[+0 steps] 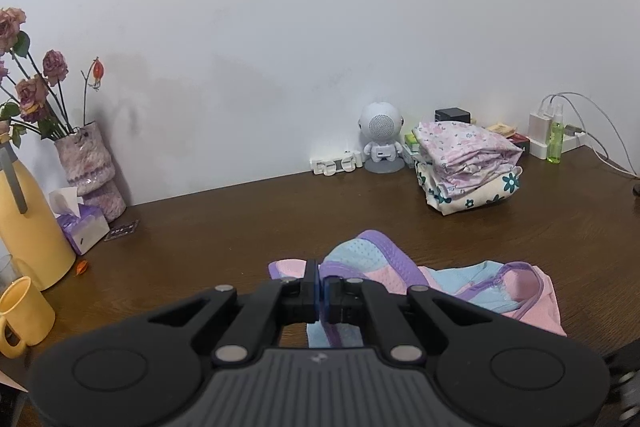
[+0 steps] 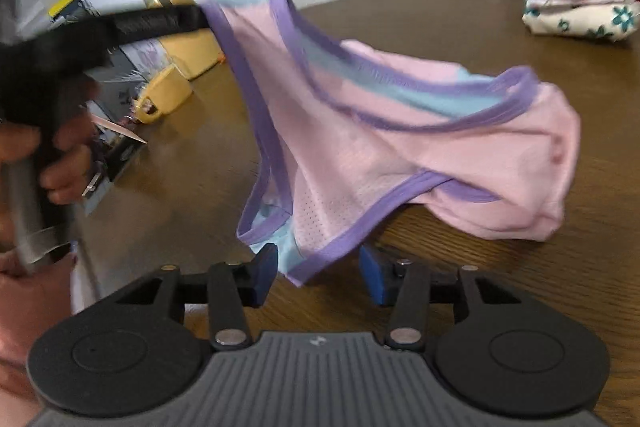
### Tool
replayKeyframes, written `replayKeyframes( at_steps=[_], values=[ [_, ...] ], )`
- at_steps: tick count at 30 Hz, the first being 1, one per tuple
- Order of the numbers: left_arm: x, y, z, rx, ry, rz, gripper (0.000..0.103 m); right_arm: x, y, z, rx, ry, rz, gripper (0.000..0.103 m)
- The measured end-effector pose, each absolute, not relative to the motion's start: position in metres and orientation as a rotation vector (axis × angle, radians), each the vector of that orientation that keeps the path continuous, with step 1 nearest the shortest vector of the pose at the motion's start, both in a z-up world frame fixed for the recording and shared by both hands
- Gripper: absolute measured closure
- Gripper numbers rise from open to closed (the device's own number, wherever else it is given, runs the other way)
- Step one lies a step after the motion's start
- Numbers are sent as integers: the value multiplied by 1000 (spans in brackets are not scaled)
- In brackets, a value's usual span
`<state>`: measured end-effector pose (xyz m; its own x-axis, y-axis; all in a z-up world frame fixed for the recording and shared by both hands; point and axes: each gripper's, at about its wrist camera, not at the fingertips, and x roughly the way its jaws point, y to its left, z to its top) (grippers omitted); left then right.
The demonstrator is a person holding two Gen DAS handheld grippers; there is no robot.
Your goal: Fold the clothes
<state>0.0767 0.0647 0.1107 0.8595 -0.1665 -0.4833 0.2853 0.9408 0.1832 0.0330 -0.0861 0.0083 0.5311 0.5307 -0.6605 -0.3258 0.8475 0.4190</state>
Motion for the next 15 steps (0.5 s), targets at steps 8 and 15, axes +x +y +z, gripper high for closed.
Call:
replayKeyframes(
  at_steps=[8, 15],
  values=[
    [66, 90, 115, 283, 414, -130, 102, 20, -115, 35, 319, 708, 459, 100],
    [64, 74, 137, 313, 380, -173, 102, 52, -187, 146, 348, 450, 297, 100]
  ],
)
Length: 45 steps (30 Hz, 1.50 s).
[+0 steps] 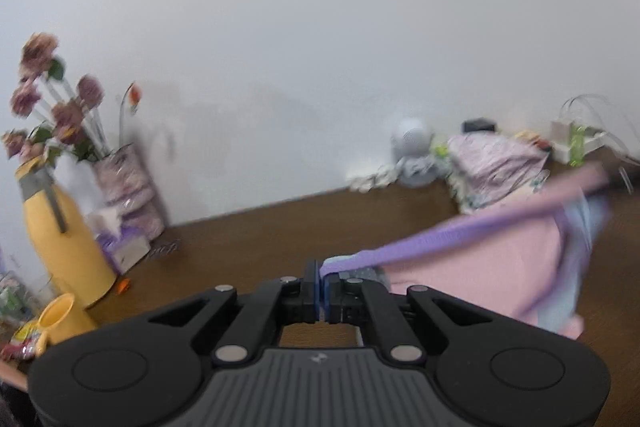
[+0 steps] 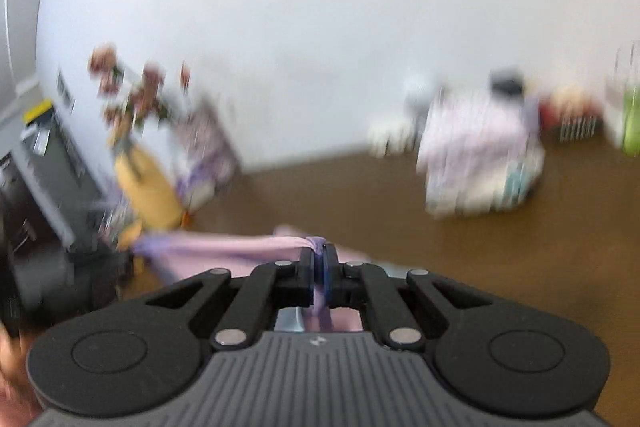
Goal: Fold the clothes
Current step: 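Lift the garment with both grippers and lay it flat on the table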
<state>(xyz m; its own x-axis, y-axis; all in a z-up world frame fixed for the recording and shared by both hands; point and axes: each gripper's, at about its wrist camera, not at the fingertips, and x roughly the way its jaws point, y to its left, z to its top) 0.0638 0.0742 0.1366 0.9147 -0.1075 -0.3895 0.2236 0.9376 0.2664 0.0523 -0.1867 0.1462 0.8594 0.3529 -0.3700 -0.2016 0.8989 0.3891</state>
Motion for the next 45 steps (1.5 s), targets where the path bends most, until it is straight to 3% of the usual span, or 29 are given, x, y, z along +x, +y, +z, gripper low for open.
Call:
replayKeyframes(
  at_steps=[7, 10, 12, 17, 26, 29, 33, 39, 41, 45],
  values=[
    [62, 47, 292, 219, 18, -20, 102, 90, -177, 356, 271, 65, 243, 100],
    [42, 52, 349, 153, -87, 20, 102, 67, -166, 406, 227, -67, 253, 100],
    [27, 52, 363, 159, -126, 40, 102, 57, -159, 411, 192, -82, 263, 100],
    [3, 50, 324, 220, -70, 54, 102, 54, -164, 360, 172, 31, 329, 100],
    [-24, 66, 99, 310, 477, -138, 102, 40, -162, 147, 158, 593, 511, 100],
    [-37, 72, 47, 308, 632, -213, 102, 18, -163, 91, 150, 713, 523, 100],
    [-48, 79, 19, 334, 729, -271, 101, -14, -160, 57, 148, 812, 512, 100],
    [-63, 69, 25, 445, 760, -336, 85, -28, -165, 37, 206, 861, 522, 99],
    [-69, 65, 26, 513, 738, -354, 71, -30, -166, 35, 223, 865, 527, 99],
    [-81, 60, 31, 647, 682, -411, 65, -34, -164, 36, 213, 866, 525, 99]
  ],
)
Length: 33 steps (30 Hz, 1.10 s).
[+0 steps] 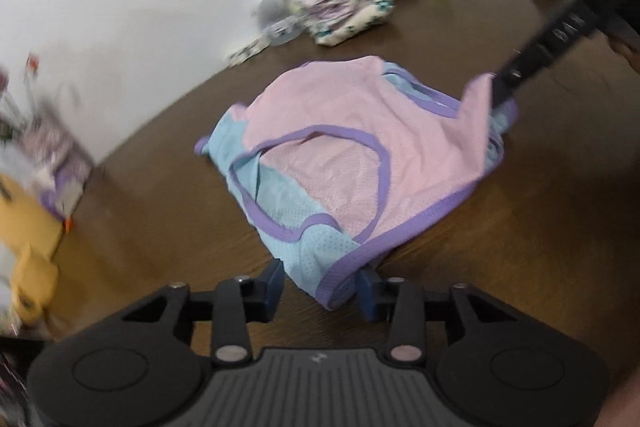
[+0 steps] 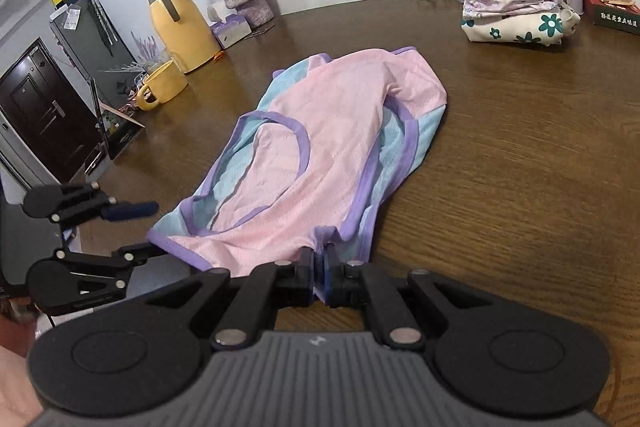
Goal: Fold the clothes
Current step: 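Lift the garment with both grippers and lay it flat on the table, then hold the lilac edges with both grippers and smooth the garment flat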
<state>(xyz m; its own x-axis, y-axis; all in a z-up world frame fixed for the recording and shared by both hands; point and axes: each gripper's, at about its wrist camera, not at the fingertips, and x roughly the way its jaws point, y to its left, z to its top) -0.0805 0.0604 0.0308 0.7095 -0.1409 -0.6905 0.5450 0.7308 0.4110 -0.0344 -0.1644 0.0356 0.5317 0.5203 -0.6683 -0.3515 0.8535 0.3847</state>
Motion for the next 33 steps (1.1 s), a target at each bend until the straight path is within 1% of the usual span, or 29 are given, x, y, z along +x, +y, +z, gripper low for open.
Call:
replayKeyframes(
  at_steps=[1, 3, 5, 7, 10, 12, 14, 16, 18, 22, 24, 25, 26, 28, 30, 32, 33],
  values=[
    [-84, 61, 35, 662, 666, -442, 63, -35, -164, 34, 206, 869, 519, 99],
    [-89, 64, 44, 668, 642, -514, 54, -36, -164, 30, 192, 878, 505, 99],
    [-92, 67, 57, 653, 618, -580, 40, -36, -164, 25, 190, 892, 497, 99],
    [-88, 66, 65, 645, 595, -595, 31, -36, -163, 22, 189, 900, 498, 99],
    [-75, 57, 70, 664, 579, -589, 31, -38, -160, 21, 183, 897, 506, 99],
    [-60, 48, 62, 696, 607, -599, 35, -40, -159, 20, 173, 892, 507, 99],
    [-42, 42, 51, 725, 664, -625, 52, -43, -159, 20, 162, 886, 507, 99],
    [-27, 41, 39, 749, 722, -642, 57, -45, -159, 20, 150, 882, 507, 98],
    [-16, 44, 28, 759, 773, -651, 60, -48, -160, 19, 140, 875, 510, 98],
    [-10, 58, 25, 731, 815, -663, 67, -48, -158, 20, 120, 863, 521, 98],
    [-13, 65, 25, 729, 820, -666, 76, -47, -155, 21, 108, 857, 529, 98],
    [-15, 67, 25, 728, 823, -668, 87, -46, -154, 21, 101, 853, 531, 98],
    [-17, 70, 25, 727, 829, -667, 94, -44, -153, 21, 96, 850, 533, 98],
    [-23, 74, 26, 729, 831, -667, 98, -41, -151, 21, 92, 850, 536, 98],
    [-29, 76, 28, 733, 820, -678, 98, -39, -148, 21, 86, 849, 539, 98],
    [-31, 77, 31, 721, 806, -696, 94, -38, -145, 21, 77, 847, 542, 98],
    [-30, 76, 32, 719, 803, -703, 94, -39, -145, 21, 74, 846, 542, 98]
  ],
)
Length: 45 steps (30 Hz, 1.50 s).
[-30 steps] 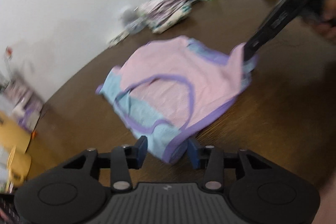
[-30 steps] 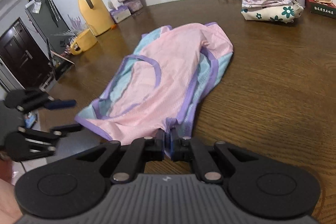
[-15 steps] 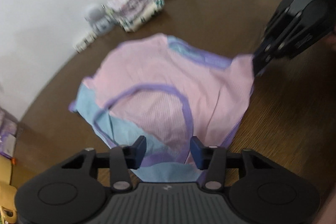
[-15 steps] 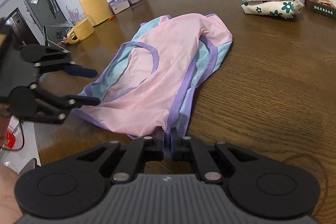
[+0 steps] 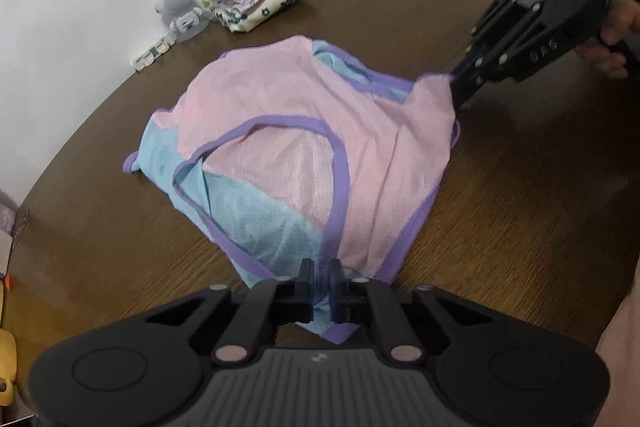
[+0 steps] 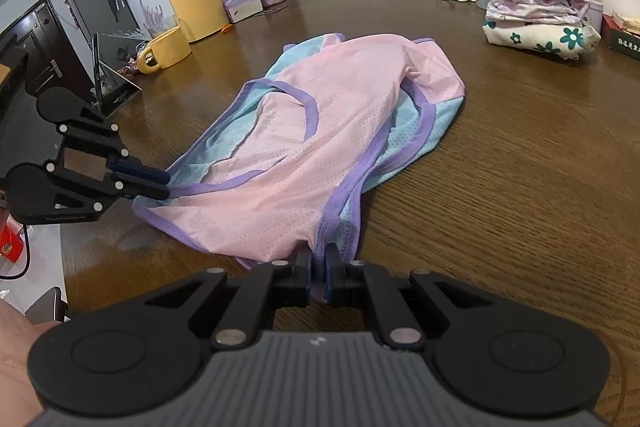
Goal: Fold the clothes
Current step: 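Hold the lilac edges with both grippers and smooth the garment flat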
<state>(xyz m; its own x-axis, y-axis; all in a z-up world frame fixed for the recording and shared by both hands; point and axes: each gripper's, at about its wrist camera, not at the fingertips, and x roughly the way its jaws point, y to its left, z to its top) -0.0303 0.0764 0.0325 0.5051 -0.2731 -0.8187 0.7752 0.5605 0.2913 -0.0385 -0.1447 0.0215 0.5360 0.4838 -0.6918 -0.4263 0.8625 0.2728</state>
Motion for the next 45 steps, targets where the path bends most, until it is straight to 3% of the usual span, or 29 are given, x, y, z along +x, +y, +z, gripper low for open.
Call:
replayKeyframes(
  at_steps=[12, 17, 22, 28, 32, 35, 38, 45],
  values=[
    [2, 68, 29, 690, 904, -766, 82, -45, -141, 19, 56, 840, 545, 97],
    [18, 79, 30, 502, 1022, -795, 96, -43, -142, 17, 69, 836, 555, 96],
    [20, 86, 32, 398, 1032, -737, 102, -41, -144, 17, 82, 838, 556, 96],
    [10, 100, 47, 323, 952, -719, 102, -44, -150, 17, 104, 832, 532, 96],
    [11, 101, 40, 328, 973, -727, 100, -45, -150, 17, 104, 834, 534, 96],
    [14, 99, 36, 341, 980, -734, 89, -46, -148, 16, 101, 833, 536, 96],
    [19, 95, 34, 374, 985, -732, 85, -47, -147, 16, 98, 833, 536, 95],
    [28, 77, 29, 489, 1064, -819, 83, -47, -144, 18, 76, 845, 535, 96]
  ],
)
